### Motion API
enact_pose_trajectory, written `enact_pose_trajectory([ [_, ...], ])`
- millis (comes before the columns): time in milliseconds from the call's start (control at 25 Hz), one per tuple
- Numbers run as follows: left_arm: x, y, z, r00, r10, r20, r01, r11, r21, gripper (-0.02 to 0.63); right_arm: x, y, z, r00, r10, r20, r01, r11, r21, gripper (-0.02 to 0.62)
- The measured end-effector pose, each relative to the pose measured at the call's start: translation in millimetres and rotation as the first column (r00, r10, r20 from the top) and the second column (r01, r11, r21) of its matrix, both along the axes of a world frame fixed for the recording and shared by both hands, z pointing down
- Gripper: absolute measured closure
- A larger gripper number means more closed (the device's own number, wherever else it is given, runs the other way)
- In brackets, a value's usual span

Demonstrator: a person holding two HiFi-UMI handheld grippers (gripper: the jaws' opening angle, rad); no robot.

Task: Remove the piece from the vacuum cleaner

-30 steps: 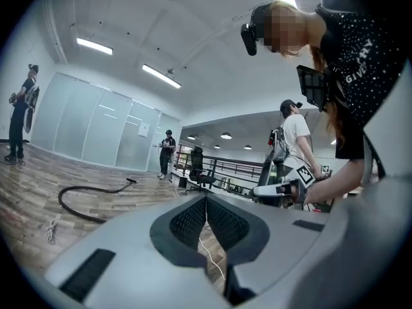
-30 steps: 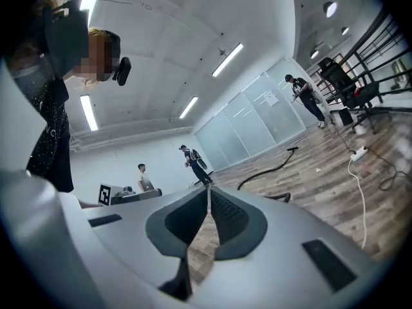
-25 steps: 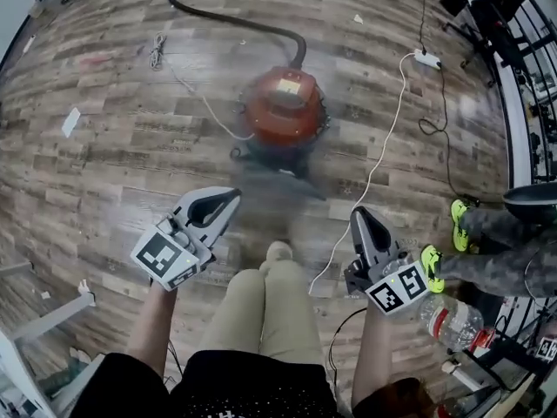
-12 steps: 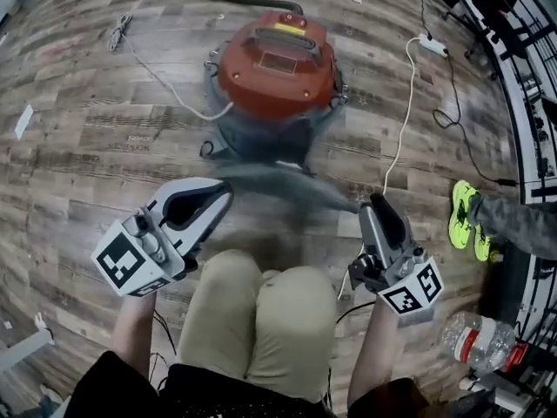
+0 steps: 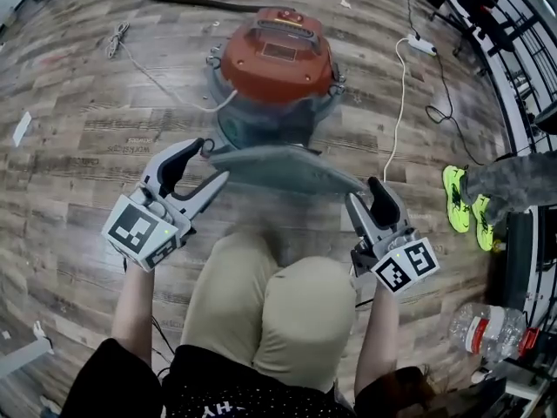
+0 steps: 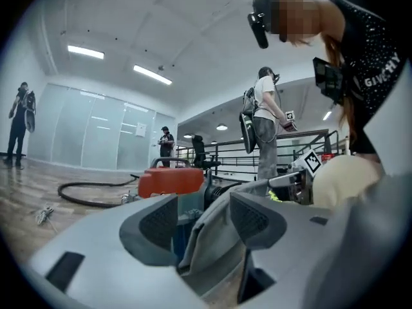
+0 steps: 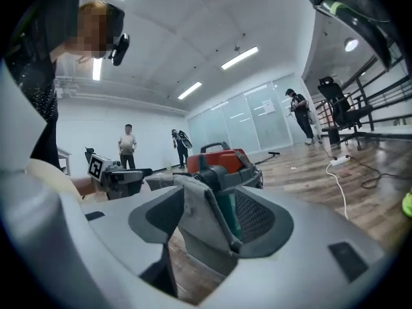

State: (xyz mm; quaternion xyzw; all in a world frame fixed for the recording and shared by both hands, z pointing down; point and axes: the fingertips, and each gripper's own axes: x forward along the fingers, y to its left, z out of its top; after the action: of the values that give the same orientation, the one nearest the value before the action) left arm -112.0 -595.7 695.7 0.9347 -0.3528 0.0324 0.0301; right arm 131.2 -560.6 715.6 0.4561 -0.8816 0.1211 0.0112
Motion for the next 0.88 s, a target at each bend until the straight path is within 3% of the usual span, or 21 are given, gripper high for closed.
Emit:
enact_pose_trajectory([
  [80, -3, -5, 13, 0.999, -0.025, 0.04, 0.027, 0.999, -0.035, 0.362, -6, -5, 4, 1.0, -0.025, 0.009, 0.025, 0.999, -0.029, 0.359],
  [160, 4, -5, 28, 0.994, 0.003, 0.111, 0.004, 0.998, -0.063, 0.364, -16, -10, 7, 0.999, -0.051, 0.007, 0.051, 0.998, -0.041, 0.359],
  [240, 15, -3, 40, 0.987, 0.048, 0.156, -0.034, 0.995, -0.093, 0.364, -24, -15, 11, 0.998, -0.06, -0.033, 0.058, 0.997, -0.045, 0.359],
  [320, 19, -4, 43, 0.984, 0.042, 0.173, -0.024, 0.994, -0.102, 0.368, -30, -16, 13, 0.994, -0.069, -0.085, 0.065, 0.997, -0.042, 0.362],
  [360, 18, -4, 42, 0.983, 0.026, 0.181, -0.008, 0.995, -0.099, 0.436, -31, -16, 13, 0.992, -0.067, -0.11, 0.063, 0.997, -0.038, 0.402],
  [400, 17, -4, 41, 0.982, 0.016, 0.186, 0.002, 0.995, -0.097, 0.542, -32, -15, 13, 0.989, -0.066, -0.13, 0.062, 0.998, -0.034, 0.514],
  [480, 16, -1, 39, 0.984, 0.022, 0.179, -0.003, 0.995, -0.103, 0.574, -34, -11, 12, 0.987, -0.074, -0.141, 0.071, 0.997, -0.025, 0.543],
  [680, 14, 1, 39, 0.991, 0.032, 0.131, -0.015, 0.992, -0.126, 0.58, -35, -6, 12, 0.99, -0.065, -0.123, 0.063, 0.998, -0.02, 0.563],
  [880, 12, 3, 33, 0.991, 0.025, 0.134, -0.011, 0.995, -0.103, 0.581, -33, -4, 10, 0.995, -0.04, -0.088, 0.037, 0.999, -0.03, 0.571],
])
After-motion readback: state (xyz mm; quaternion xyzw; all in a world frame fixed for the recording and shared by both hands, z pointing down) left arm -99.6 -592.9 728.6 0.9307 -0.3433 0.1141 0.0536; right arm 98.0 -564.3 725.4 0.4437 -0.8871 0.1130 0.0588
